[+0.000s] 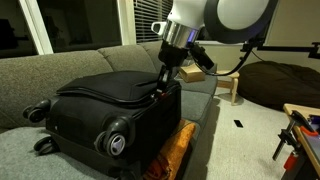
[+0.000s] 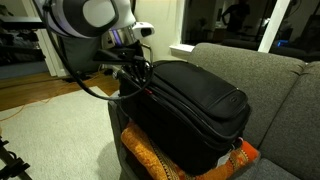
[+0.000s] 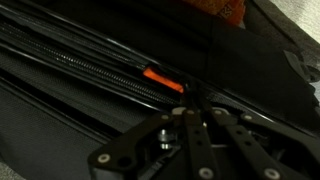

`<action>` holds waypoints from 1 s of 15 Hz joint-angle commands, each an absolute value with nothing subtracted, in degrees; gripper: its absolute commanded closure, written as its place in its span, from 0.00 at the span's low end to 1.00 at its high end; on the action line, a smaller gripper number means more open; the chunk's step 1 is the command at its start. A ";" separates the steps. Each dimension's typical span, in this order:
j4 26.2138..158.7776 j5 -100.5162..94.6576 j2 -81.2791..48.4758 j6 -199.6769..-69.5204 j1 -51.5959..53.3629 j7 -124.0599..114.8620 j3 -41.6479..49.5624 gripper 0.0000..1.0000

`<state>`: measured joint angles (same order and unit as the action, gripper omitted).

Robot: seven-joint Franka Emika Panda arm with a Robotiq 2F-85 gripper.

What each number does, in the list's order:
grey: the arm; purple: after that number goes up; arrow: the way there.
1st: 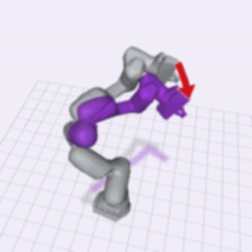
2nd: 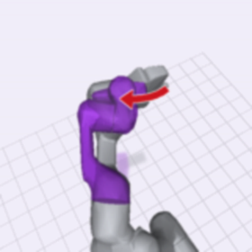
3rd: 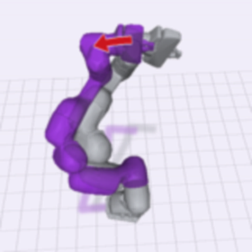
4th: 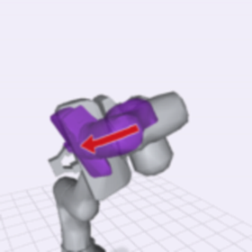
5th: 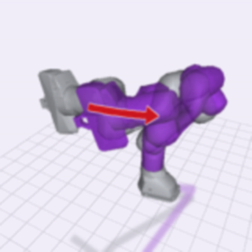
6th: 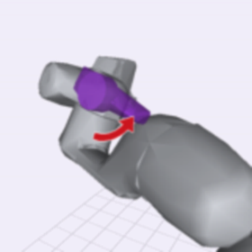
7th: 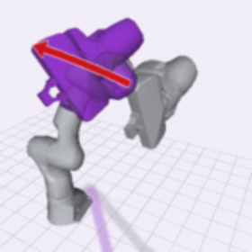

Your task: Move the zip to the left

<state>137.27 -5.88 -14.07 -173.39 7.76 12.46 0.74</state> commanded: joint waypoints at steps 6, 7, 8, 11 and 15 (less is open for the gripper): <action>138.01 -10.77 -12.22 -171.99 12.51 9.41 2.11 0.99; 137.94 -10.98 -12.26 -171.94 12.95 9.37 2.37 0.99; 137.94 -11.32 -12.28 -171.90 13.45 9.27 2.76 0.99; 138.03 -12.29 -12.08 -171.90 15.04 9.10 3.89 0.99; 138.13 -13.10 -11.57 -171.87 17.24 8.96 5.16 0.99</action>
